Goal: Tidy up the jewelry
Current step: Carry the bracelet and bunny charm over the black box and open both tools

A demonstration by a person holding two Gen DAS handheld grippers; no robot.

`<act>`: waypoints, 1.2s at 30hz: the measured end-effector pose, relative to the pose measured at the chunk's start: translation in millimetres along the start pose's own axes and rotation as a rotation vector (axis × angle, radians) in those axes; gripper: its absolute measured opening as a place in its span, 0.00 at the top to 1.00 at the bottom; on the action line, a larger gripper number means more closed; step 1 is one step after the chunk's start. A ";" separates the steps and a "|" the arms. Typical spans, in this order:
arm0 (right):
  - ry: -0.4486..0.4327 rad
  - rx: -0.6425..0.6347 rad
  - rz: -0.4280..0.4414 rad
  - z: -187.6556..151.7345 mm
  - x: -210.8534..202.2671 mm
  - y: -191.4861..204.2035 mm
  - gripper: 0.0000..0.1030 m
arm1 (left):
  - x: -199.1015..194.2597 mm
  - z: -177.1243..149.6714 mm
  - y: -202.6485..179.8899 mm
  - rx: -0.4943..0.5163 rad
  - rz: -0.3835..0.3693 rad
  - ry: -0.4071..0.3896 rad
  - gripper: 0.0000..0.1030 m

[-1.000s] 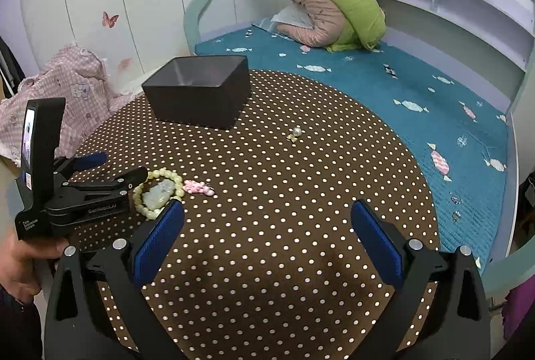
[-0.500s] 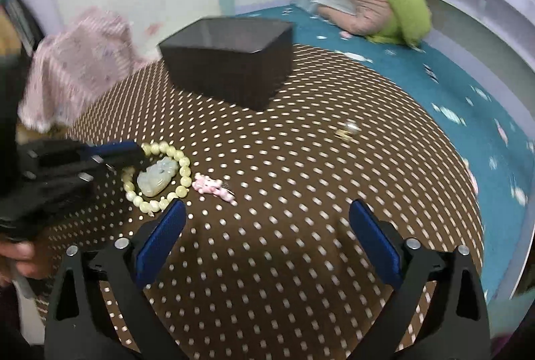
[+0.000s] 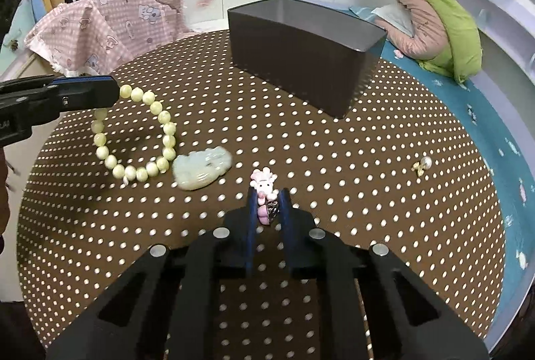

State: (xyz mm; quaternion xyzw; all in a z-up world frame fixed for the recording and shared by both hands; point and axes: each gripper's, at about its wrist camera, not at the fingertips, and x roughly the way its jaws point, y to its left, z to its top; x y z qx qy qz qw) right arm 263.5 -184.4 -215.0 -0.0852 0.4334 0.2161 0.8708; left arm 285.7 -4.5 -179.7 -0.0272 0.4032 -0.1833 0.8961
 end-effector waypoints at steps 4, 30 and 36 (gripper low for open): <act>-0.013 0.040 0.024 -5.0 -10.7 -2.5 0.89 | -5.2 -2.4 1.7 -0.004 -0.002 -0.008 0.91; -0.293 -0.014 -0.022 138.7 -104.2 -23.5 0.89 | -46.6 136.1 -24.2 0.085 -0.010 -0.232 0.91; -0.290 0.023 -0.006 174.7 -92.1 -40.4 0.89 | -29.7 184.6 -29.9 0.081 -0.023 -0.235 0.91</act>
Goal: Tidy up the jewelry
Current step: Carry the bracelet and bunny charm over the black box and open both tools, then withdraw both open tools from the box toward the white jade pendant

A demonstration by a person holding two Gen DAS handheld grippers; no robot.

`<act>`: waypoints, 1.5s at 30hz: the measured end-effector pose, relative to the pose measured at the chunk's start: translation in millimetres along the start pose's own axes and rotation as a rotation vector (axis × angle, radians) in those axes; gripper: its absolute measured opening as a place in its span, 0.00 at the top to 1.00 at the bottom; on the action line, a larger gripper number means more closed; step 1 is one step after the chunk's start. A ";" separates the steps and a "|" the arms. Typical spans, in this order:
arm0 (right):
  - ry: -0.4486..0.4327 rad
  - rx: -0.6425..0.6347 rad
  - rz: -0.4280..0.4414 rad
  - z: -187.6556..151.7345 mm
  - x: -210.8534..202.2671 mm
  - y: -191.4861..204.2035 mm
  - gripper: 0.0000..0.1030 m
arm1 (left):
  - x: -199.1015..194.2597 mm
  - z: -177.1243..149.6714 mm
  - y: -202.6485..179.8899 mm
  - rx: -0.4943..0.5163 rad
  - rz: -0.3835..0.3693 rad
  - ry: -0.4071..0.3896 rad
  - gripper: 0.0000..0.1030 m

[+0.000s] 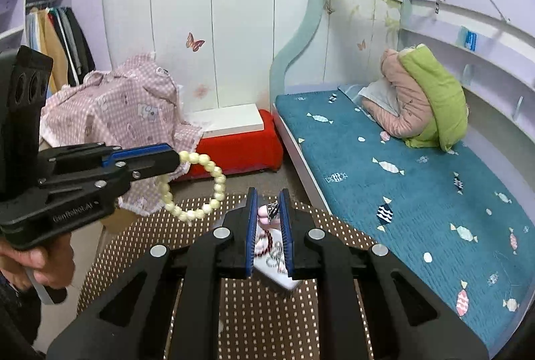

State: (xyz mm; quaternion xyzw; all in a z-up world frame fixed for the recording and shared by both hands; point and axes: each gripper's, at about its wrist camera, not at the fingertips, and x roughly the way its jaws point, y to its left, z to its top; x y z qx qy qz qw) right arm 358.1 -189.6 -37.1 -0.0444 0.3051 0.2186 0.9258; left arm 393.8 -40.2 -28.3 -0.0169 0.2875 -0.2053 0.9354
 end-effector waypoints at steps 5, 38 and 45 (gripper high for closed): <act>0.043 0.024 -0.006 9.6 24.5 -11.5 0.89 | 33.1 19.0 1.8 -0.015 -0.002 0.035 0.91; -0.050 0.241 -0.122 -14.9 -36.9 -28.3 0.07 | -52.6 -13.8 -9.9 0.013 0.224 -0.118 0.05; -0.109 0.228 -0.179 -32.7 -84.6 -15.0 0.07 | -84.5 -30.0 -21.5 0.013 0.215 -0.140 0.05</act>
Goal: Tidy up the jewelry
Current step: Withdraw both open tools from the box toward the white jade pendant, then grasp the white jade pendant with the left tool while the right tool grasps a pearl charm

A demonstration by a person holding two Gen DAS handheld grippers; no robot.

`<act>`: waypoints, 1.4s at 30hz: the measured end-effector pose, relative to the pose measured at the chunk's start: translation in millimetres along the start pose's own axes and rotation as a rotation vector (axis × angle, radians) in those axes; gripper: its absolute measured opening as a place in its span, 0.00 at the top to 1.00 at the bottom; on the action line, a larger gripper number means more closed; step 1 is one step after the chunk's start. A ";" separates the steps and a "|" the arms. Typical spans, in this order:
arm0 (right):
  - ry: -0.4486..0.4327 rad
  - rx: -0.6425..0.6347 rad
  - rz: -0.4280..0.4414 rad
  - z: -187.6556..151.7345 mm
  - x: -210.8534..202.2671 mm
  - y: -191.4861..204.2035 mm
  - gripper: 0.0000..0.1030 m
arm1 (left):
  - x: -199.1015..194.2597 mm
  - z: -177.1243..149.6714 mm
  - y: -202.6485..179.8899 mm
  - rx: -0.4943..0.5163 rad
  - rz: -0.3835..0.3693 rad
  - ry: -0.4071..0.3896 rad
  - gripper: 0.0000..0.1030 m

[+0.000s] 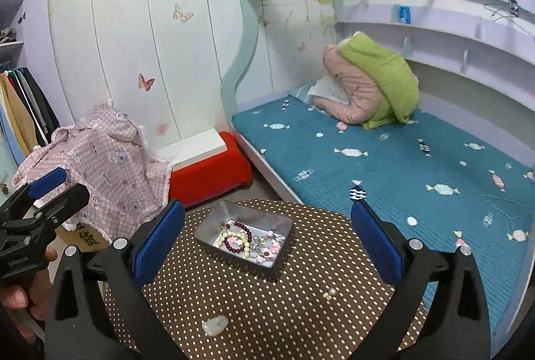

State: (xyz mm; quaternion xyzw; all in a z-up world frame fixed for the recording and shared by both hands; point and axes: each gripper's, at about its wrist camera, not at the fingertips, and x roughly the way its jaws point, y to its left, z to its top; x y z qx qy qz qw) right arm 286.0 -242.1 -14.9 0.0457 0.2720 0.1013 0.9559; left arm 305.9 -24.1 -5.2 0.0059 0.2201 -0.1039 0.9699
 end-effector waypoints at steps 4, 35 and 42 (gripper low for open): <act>-0.031 -0.008 -0.043 -14.3 -27.4 -1.6 0.07 | -19.4 -12.0 0.0 -0.013 -0.005 -0.005 0.05; 0.041 -0.002 -0.193 -144.5 -63.7 15.3 0.07 | -39.6 -157.5 -14.8 -0.023 -0.005 0.178 0.05; 0.074 -0.004 -0.185 -151.5 -49.9 19.9 0.07 | -21.2 -167.3 -17.4 -0.014 -0.007 0.212 0.05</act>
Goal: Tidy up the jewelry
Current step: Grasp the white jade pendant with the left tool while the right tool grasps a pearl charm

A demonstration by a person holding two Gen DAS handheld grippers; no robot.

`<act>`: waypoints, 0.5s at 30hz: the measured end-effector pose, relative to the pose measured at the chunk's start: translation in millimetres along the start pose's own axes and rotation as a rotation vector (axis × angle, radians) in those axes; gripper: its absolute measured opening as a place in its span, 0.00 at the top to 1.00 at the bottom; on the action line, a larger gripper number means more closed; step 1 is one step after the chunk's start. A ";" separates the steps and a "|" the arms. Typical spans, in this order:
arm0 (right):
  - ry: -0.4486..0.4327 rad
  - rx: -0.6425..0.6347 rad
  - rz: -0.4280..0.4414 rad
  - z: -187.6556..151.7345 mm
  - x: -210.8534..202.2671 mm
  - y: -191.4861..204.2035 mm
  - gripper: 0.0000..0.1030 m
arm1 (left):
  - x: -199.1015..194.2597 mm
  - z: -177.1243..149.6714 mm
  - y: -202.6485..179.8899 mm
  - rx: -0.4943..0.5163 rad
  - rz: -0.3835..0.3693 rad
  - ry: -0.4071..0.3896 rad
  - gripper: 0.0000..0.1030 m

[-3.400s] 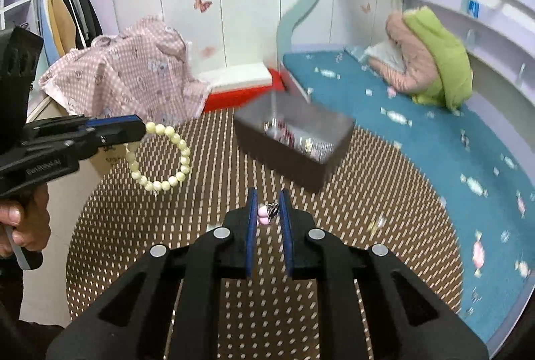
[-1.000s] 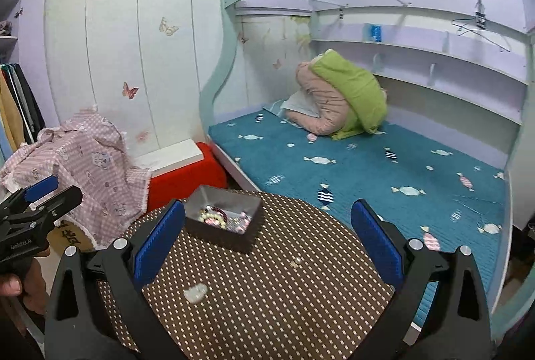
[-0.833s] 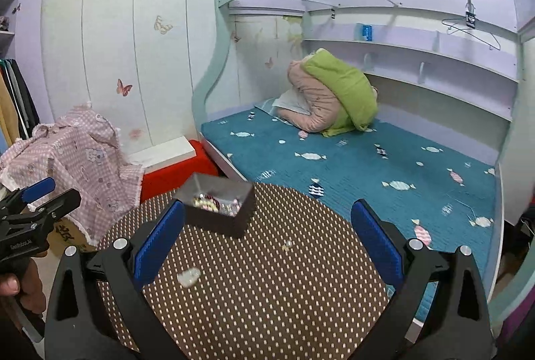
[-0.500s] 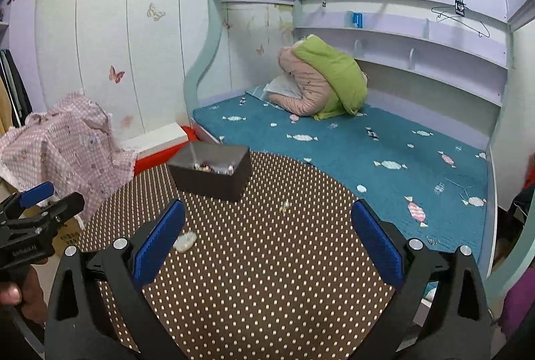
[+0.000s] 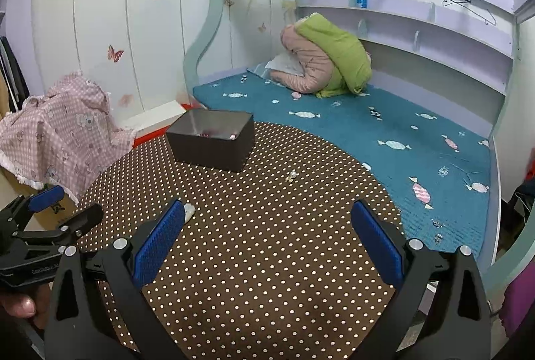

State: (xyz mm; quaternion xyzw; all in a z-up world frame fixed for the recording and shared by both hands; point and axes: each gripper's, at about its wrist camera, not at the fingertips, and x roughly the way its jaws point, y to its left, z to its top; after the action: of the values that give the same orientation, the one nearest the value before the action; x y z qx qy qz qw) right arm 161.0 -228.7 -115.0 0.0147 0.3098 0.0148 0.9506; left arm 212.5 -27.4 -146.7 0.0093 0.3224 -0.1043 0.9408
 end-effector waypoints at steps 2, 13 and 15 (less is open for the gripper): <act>0.010 -0.005 0.008 -1.4 4.3 1.7 0.07 | 6.7 -1.3 -2.4 0.010 0.000 0.009 0.05; 0.088 0.016 -0.009 -6.7 34.2 -11.1 0.07 | 78.4 -1.5 -33.6 0.139 -0.049 0.124 0.05; 0.102 0.023 -0.014 -8.1 40.0 -16.0 0.07 | 94.8 -0.5 -35.9 0.153 -0.048 0.148 0.05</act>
State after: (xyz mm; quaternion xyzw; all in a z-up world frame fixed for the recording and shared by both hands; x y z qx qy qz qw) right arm 188.9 -243.0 -145.7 0.0224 0.3580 0.0053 0.9334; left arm 277.9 -80.5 -203.0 0.0810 0.3824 -0.1503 0.9081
